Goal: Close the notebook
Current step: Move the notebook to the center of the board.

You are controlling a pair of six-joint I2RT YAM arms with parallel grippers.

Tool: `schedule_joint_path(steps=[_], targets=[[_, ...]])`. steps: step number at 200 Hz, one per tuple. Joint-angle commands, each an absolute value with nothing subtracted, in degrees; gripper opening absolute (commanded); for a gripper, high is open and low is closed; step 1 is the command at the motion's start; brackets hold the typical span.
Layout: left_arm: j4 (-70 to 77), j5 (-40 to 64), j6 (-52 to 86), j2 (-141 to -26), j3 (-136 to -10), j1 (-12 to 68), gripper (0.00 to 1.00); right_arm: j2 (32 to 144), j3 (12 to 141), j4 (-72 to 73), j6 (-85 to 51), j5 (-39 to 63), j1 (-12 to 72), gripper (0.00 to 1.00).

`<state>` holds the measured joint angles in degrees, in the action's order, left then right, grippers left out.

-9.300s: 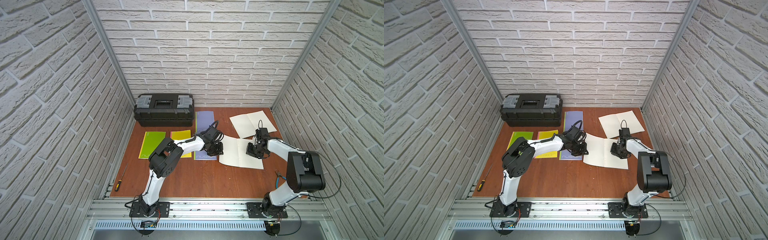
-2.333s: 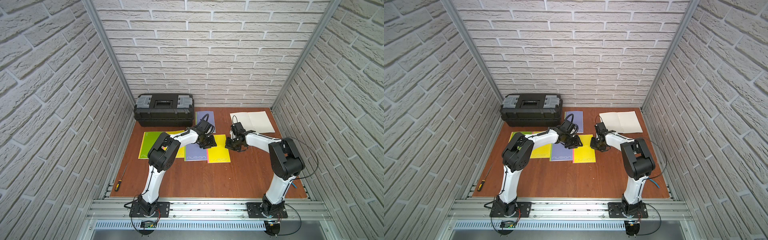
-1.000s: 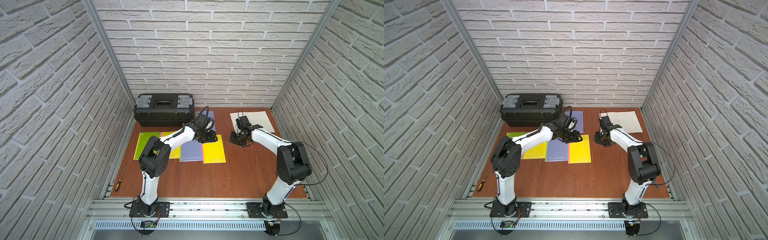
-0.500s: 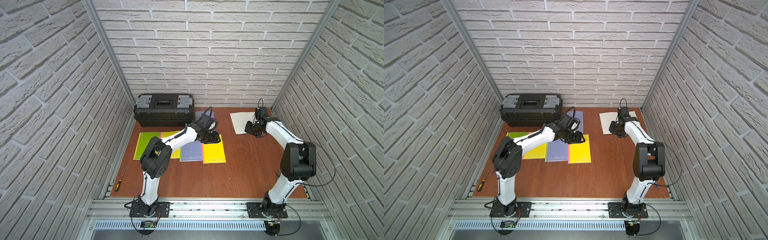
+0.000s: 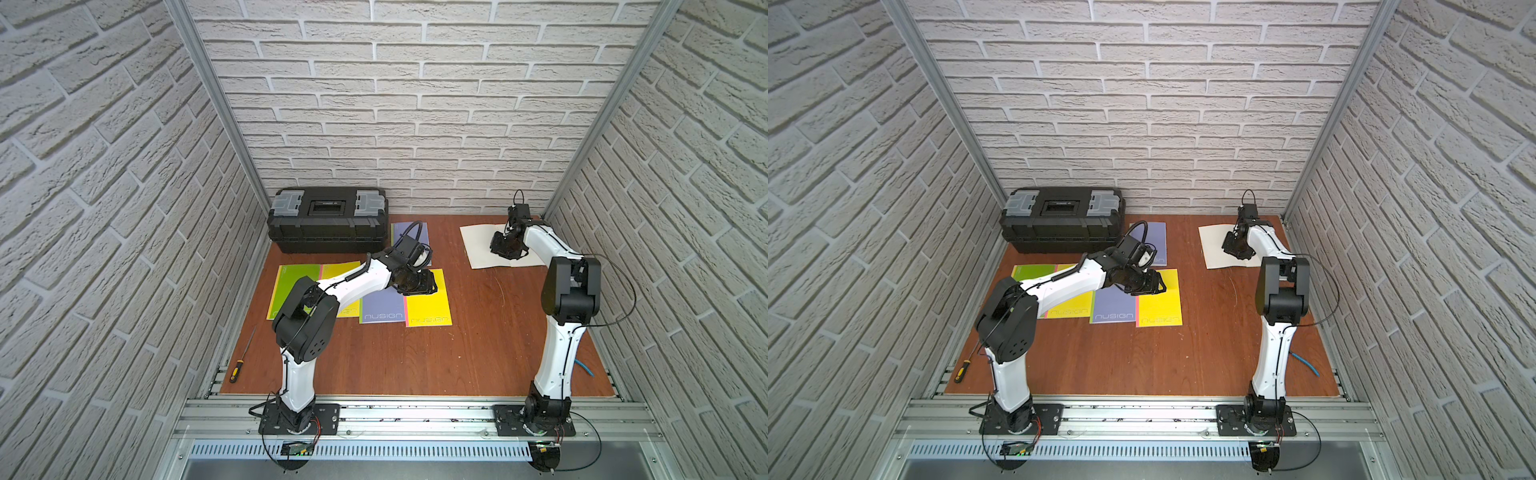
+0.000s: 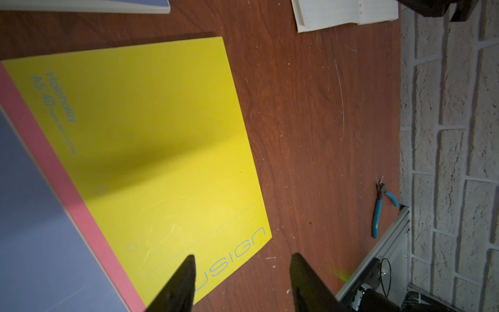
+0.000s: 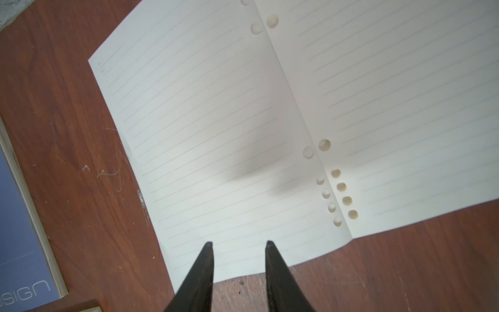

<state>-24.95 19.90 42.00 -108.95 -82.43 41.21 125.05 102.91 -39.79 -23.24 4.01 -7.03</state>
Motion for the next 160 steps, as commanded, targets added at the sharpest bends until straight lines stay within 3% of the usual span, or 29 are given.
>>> schedule_joint_path(steps=[1, 160], targets=[[-24.0, 18.7, 41.4, -106.9, -81.2, 41.4, 0.57, 125.8, 106.5, -40.2, -22.2, 3.2, -8.5, 0.34], [-26.1, 17.1, 41.9, -104.6, -79.9, 41.6, 0.57, 133.7, 113.8, -37.2, -22.4, 5.7, -12.0, 0.36]])
